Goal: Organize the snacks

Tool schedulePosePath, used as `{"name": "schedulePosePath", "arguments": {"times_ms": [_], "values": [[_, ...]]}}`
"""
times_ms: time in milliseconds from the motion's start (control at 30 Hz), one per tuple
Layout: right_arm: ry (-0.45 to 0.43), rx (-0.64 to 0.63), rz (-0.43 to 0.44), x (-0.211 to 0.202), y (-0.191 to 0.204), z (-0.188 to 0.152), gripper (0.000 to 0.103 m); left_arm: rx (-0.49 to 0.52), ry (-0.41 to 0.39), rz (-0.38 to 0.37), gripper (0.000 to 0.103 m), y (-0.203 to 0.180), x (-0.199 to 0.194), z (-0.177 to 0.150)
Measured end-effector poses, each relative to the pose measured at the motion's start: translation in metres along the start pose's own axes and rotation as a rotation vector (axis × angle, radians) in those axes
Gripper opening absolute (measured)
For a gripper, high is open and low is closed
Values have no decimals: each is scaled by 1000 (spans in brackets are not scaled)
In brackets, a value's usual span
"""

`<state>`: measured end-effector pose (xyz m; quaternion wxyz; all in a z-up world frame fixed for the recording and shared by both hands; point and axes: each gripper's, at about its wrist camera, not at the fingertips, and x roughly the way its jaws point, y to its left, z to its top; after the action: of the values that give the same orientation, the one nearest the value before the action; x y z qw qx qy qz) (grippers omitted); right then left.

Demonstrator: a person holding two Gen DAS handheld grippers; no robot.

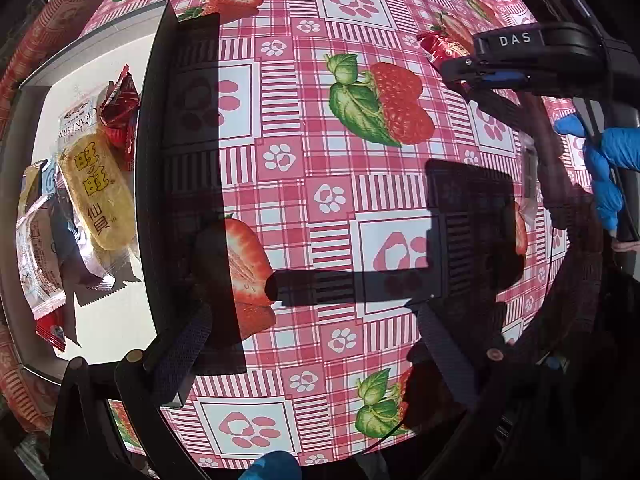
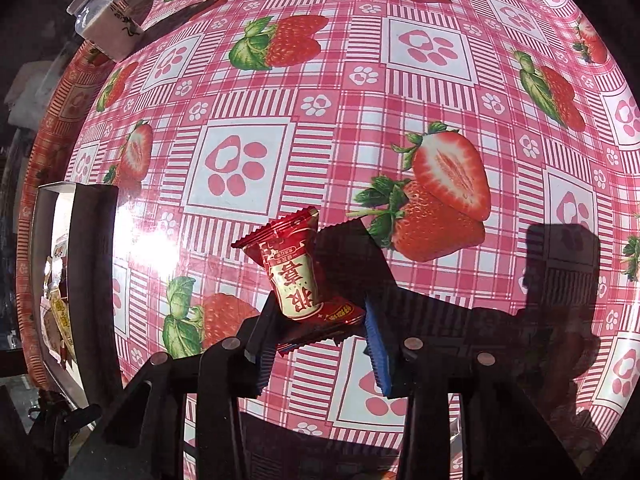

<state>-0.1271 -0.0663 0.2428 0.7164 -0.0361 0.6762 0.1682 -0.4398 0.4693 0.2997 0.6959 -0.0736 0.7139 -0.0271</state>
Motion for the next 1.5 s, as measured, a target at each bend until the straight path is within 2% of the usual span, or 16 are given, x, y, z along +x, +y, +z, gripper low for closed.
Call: {"name": "schedulePosePath", "arguments": {"times_ms": [67, 133, 167, 200, 300, 367, 533, 667, 800, 900, 1000, 1100, 1167, 1267, 1433, 1500], "values": [[28, 69, 50, 0, -13, -32, 45, 7, 14, 3, 103, -3, 4, -1], [29, 158, 88, -7, -26, -59, 66, 11, 19, 6, 103, -5, 4, 0], [20, 203, 91, -10, -35, -69, 90, 12, 20, 6, 103, -6, 5, 0], [7, 261, 90, -19, -41, -82, 101, 12, 22, 6, 103, -7, 4, 1], [17, 404, 84, -28, -68, -107, 102, 6, 27, 12, 103, -10, 3, 5], [28, 457, 68, -30, -83, -115, 102, 20, 39, 27, 103, -12, 4, 6], [50, 487, 24, -34, -105, -127, 102, 74, 74, 42, 103, -29, 8, 1], [61, 515, 4, -33, -116, -129, 102, 63, 89, 22, 103, -44, 10, 1], [91, 515, -38, -24, -121, -118, 102, 55, 62, -25, 103, -68, 2, 27], [109, 498, -65, -18, -120, -110, 102, 24, 38, -81, 103, -87, 0, 60], [112, 496, -76, -19, -122, -113, 102, -38, 24, -148, 103, -103, 1, 86], [109, 521, -58, -23, -135, -129, 102, -90, 10, -171, 103, -105, 10, 109], [101, 539, -48, -26, -142, -134, 102, -119, 17, -160, 103, -117, 23, 125], [97, 540, -41, -29, -148, -136, 102, -144, 30, -119, 103, -120, 43, 133], [104, 525, -42, -27, -151, -132, 102, -98, 25, 37, 103, -127, 65, 141], [112, 512, -40, -21, -147, -125, 102, -90, 28, 78, 103, -126, 72, 143]]}}
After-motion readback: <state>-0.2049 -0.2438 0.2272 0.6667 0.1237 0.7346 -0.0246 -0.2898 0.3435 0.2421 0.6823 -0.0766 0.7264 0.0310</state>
